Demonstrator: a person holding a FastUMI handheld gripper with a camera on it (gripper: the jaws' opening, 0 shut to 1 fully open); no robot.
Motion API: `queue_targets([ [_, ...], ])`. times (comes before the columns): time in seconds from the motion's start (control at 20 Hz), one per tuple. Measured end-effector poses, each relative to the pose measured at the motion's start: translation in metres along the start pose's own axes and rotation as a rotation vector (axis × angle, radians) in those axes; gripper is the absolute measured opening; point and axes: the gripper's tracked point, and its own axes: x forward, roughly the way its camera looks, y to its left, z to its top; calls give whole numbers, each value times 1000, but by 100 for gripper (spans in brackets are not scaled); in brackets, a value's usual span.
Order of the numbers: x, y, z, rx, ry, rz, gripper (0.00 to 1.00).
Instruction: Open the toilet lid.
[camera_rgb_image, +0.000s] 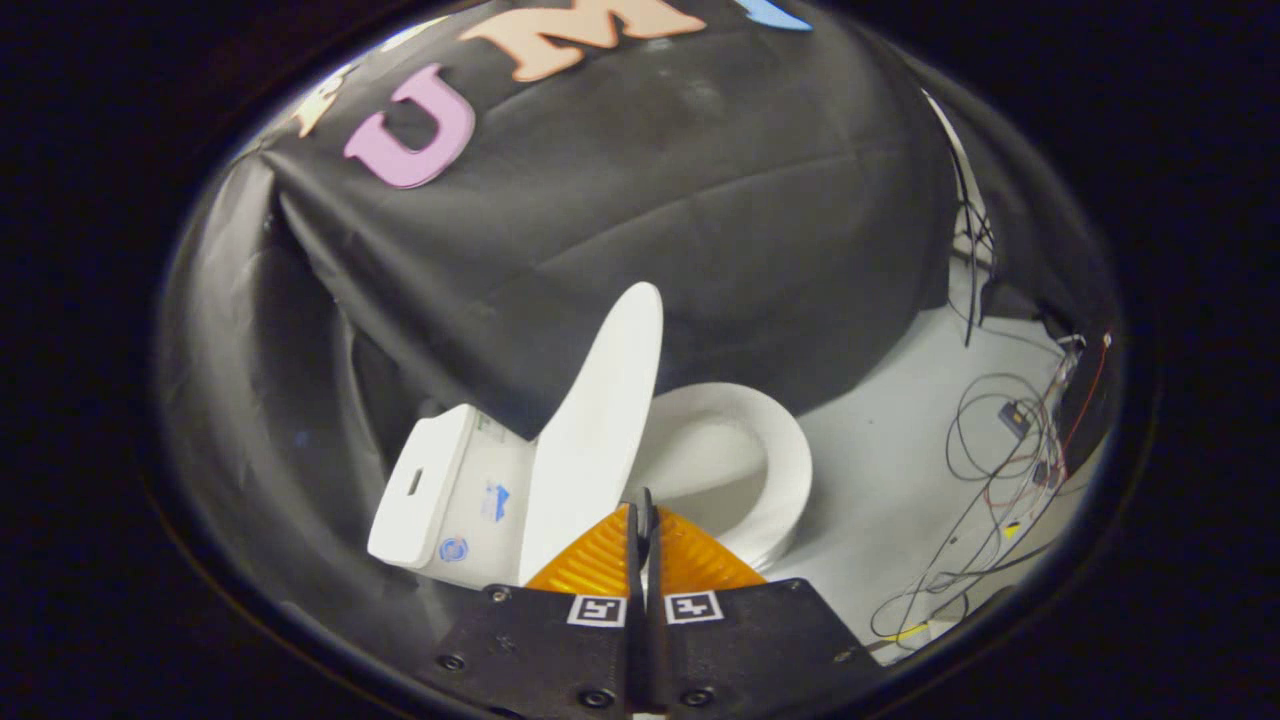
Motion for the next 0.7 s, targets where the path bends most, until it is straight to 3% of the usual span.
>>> queue_targets([
  [0.45, -23, 87, 9, -106, -114, -109, 0],
  [0.7, -29, 139, 9, -206, -175, -125, 0],
])
